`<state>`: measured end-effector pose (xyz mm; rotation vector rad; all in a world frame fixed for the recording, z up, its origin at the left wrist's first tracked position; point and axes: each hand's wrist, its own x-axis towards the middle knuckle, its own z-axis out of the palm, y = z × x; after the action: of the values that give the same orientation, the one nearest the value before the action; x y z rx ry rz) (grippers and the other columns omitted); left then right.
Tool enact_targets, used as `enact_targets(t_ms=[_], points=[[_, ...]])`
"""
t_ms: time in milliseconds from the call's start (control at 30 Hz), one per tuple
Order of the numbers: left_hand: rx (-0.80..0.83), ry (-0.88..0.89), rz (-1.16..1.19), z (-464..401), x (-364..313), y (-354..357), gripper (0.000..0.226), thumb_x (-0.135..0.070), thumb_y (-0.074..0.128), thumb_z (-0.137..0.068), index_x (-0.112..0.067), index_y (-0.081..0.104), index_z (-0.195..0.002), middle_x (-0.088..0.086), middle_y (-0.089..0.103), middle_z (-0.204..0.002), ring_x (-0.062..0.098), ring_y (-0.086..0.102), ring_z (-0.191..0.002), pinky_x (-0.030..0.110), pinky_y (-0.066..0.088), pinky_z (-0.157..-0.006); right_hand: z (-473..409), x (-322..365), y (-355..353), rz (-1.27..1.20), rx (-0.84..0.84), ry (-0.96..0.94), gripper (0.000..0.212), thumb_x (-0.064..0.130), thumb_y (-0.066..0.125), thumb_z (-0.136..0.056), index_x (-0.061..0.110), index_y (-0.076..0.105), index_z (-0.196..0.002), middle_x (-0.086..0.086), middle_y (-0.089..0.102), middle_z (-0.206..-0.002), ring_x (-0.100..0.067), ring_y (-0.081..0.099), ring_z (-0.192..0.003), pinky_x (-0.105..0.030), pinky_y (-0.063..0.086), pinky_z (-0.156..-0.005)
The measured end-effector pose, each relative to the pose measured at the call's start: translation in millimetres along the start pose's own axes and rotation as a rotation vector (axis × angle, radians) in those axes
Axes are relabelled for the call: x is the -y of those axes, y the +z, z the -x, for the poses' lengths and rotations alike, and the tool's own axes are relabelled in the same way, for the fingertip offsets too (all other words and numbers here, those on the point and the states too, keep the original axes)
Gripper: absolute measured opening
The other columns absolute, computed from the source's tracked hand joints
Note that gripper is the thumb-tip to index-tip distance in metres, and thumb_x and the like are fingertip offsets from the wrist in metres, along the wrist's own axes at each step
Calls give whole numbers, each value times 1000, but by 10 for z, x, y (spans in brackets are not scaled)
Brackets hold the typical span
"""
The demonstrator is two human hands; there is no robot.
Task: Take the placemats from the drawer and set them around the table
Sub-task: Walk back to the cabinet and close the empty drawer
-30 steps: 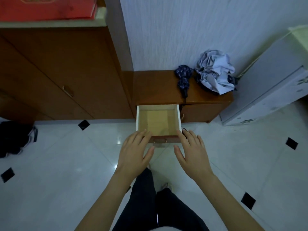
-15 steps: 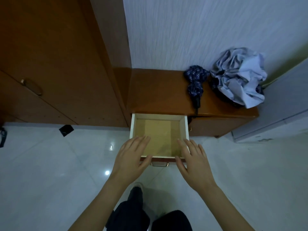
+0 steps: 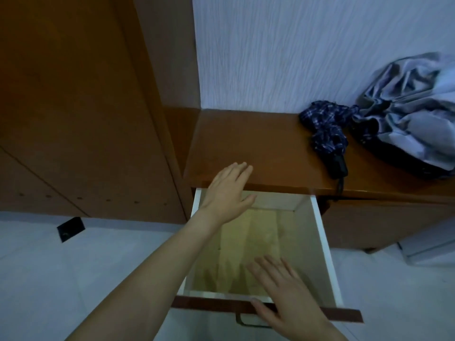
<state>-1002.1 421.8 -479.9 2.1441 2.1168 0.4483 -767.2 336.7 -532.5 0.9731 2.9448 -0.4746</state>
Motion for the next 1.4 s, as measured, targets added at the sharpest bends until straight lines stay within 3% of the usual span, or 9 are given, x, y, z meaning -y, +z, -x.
enact_targets(t_ms=[100,300,600,867,1167,1400], points=[[6,19,-70,-104,99,357,75,-53,43,-93,-20,12,-153,0,6,-161,16,0,-147,32,-2,-118,-23,-68,234,85,-19,-110,66,61,45,-87,29,39,-144,5,52,-139,-19,46,-132,-41,25,-107],[-81,42,-195,-114,152,717,78,-56,42,-91,-18,13,-153,3,10,-161,20,5,-147,37,0,-119,6,-154,343,120,-72,-191,64,67,39,-89,28,43,-140,3,49,-141,-20,36,-138,-43,24,-114],[-19,1,-245,-50,1,627,83,-54,48,-87,-17,13,-152,5,12,-160,23,7,-147,40,4,-119,17,-107,261,42,34,-148,68,63,42,-88,21,42,-141,-5,47,-142,-24,34,-138,-44,23,-116],[16,13,-270,-105,70,564,82,-56,44,-88,-20,8,-153,2,7,-161,20,4,-148,39,4,-119,-124,-150,237,42,-76,-164,78,65,45,-86,23,26,-149,-2,39,-149,-19,26,-141,-34,14,-117],[-26,30,-225,-132,95,561,74,-52,42,-92,-21,12,-153,1,9,-161,18,6,-147,37,5,-120,-414,-309,119,145,-199,-103,109,74,45,-79,8,-2,-152,-7,-3,-161,-16,-11,-147,-28,-10,-116],[-32,30,-147,-129,106,550,65,-44,39,-96,-22,15,-152,0,13,-160,16,7,-147,36,6,-120,-690,-421,38,211,-244,-51,116,77,44,-75,5,-6,-151,-11,-6,-160,-20,-12,-147,-34,-3,-119]])
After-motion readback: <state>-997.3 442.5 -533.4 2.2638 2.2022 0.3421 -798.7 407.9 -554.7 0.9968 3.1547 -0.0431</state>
